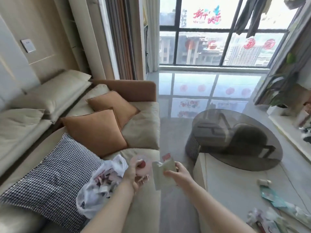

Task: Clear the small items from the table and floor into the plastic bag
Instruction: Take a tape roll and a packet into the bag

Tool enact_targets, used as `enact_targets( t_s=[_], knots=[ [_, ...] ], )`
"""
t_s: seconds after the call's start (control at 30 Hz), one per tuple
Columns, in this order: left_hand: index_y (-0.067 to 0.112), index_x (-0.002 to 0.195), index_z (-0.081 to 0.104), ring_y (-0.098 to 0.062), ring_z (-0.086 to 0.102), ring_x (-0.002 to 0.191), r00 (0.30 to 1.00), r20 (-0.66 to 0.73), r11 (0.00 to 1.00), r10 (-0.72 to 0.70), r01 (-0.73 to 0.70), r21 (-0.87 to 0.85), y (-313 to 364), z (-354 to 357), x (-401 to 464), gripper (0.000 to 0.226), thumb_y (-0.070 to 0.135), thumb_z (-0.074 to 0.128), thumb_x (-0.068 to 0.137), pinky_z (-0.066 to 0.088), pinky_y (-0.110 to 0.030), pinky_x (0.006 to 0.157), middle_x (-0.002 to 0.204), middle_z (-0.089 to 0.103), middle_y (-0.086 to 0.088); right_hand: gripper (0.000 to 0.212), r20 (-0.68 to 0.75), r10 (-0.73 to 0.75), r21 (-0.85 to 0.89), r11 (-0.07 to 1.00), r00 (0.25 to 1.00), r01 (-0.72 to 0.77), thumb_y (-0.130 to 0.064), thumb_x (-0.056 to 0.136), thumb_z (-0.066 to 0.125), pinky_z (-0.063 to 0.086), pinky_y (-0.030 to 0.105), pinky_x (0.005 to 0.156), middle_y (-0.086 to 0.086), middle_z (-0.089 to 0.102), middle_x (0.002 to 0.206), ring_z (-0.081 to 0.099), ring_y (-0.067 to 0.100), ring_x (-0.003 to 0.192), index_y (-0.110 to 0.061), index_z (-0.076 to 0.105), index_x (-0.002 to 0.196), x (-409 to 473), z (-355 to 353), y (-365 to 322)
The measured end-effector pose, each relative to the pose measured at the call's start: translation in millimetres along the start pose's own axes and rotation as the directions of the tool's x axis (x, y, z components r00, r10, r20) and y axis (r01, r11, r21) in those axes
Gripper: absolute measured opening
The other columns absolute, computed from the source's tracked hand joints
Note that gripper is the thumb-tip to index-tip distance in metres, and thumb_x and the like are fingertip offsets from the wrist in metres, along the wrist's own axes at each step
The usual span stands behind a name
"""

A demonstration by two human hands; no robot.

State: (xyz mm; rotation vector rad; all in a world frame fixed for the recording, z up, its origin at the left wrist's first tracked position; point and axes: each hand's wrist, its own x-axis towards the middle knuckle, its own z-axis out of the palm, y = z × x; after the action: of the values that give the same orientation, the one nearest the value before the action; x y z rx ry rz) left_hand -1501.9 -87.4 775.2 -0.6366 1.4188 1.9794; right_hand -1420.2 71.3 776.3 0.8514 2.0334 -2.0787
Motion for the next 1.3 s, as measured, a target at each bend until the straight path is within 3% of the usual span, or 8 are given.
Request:
enact_targets(
  t_s=[0.33, 0.57, 0.73, 0.83, 0.93, 1.1, 1.2, 1.3],
  knots=[
    [0.010, 0.084, 0.056, -0.027, 0.052, 0.069, 0.940, -0.339, 0.977, 0.030, -0.100, -0.189, 4.7, -65.5, -8.3, 0.012, 0.019, 0.051, 0.089, 0.044, -0.029, 0.060, 0.081, 0.057, -0.016, 0.061, 0.315, 0.066, -0.166, 0.986, 0.947, -0.014, -0.015, 0.062, 0.071, 0.055, 0.034, 0.071, 0.008, 0.066, 0.102, 0.065, 0.023, 0.083, -0.018, 0.050, 0.119, 63.3, 51.7, -6.5],
    [0.006, 0.097, 0.057, -0.024, 0.050, 0.068, 0.860, -0.511, 0.949, 0.005, -0.165, -0.268, 10.3, -102.1, -3.5, 0.012, 0.014, 0.049, 0.092, 0.042, -0.027, 0.055, 0.083, 0.057, -0.014, 0.045, 0.381, 0.110, -0.303, 0.953, 0.918, 0.012, -0.006, 0.079, 0.064, 0.051, 0.030, 0.068, 0.004, 0.060, 0.098, 0.060, 0.019, 0.084, -0.017, 0.044, 0.118, 99.4, 94.7, -9.6],
    [0.007, 0.113, 0.059, -0.020, 0.051, 0.064, 0.829, -0.559, 0.963, 0.018, -0.164, -0.213, 24.8, -130.8, 16.7, 0.026, 0.009, 0.058, 0.087, 0.042, -0.022, 0.051, 0.080, 0.060, -0.011, 0.051, 0.392, 0.114, -0.376, 0.926, 0.913, 0.046, -0.009, 0.077, 0.068, 0.052, 0.035, 0.076, 0.006, 0.059, 0.109, 0.062, 0.024, 0.094, -0.021, 0.047, 0.121, 121.6, 137.6, -9.3],
    [0.005, 0.111, 0.060, -0.021, 0.053, 0.060, 0.835, -0.550, 0.972, 0.000, -0.129, -0.197, 37.3, -146.8, 38.6, 0.026, 0.006, 0.061, 0.085, 0.042, -0.019, 0.035, 0.081, 0.060, -0.012, 0.050, 0.382, 0.168, -0.436, 0.900, 0.909, 0.017, -0.010, 0.076, 0.069, 0.053, 0.036, 0.082, 0.004, 0.063, 0.104, 0.064, 0.023, 0.092, -0.025, 0.047, 0.119, 135.7, 162.1, -5.2],
    [0.004, 0.106, 0.060, -0.022, 0.052, 0.060, 0.840, -0.541, 0.985, -0.048, -0.050, -0.166, 47.2, -163.7, 72.2, 0.023, 0.008, 0.061, 0.084, 0.040, -0.018, 0.035, 0.083, 0.060, -0.014, 0.057, 0.344, 0.223, -0.529, 0.848, 0.912, -0.008, -0.014, 0.073, 0.068, 0.054, 0.038, 0.084, 0.007, 0.062, 0.107, 0.064, 0.025, 0.096, -0.019, 0.045, 0.124, 153.7, 188.2, 4.2],
    [0.002, 0.102, 0.062, -0.021, 0.052, 0.056, 0.855, -0.504, 0.992, -0.121, 0.089, -0.086, 60.9, -187.3, 130.9, 0.024, 0.012, 0.064, 0.080, 0.038, -0.020, 0.044, 0.080, 0.063, -0.016, 0.054, 0.270, 0.300, -0.707, 0.707, 0.915, -0.023, -0.017, 0.079, 0.057, 0.050, 0.027, 0.074, -0.003, 0.053, 0.104, 0.059, 0.018, 0.093, -0.019, 0.040, 0.130, 184.9, 233.9, 15.1],
    [0.009, 0.108, 0.058, -0.020, 0.056, 0.064, 0.870, -0.474, 0.989, -0.139, 0.144, -0.026, 67.3, -195.7, 162.8, 0.026, 0.012, 0.064, 0.083, 0.040, -0.024, 0.052, 0.086, 0.063, -0.012, 0.046, 0.244, 0.302, -0.786, 0.618, 0.921, 0.006, -0.024, 0.078, 0.052, 0.053, 0.032, 0.079, -0.003, 0.056, 0.106, 0.059, 0.017, 0.090, -0.021, 0.044, 0.123, 205.6, 256.4, 22.9],
    [0.014, 0.118, 0.053, -0.020, 0.058, 0.066, 0.865, -0.477, 0.982, -0.154, 0.186, 0.021, 68.5, -205.9, 193.8, 0.036, 0.012, 0.063, 0.084, 0.043, -0.021, 0.049, 0.098, 0.066, -0.012, 0.034, 0.246, 0.301, -0.810, 0.586, 0.921, 0.025, -0.023, 0.081, 0.055, 0.046, 0.021, 0.058, -0.004, 0.055, 0.101, 0.053, 0.010, 0.076, -0.020, 0.046, 0.113, 222.4, 274.4, 28.6]
  ],
)
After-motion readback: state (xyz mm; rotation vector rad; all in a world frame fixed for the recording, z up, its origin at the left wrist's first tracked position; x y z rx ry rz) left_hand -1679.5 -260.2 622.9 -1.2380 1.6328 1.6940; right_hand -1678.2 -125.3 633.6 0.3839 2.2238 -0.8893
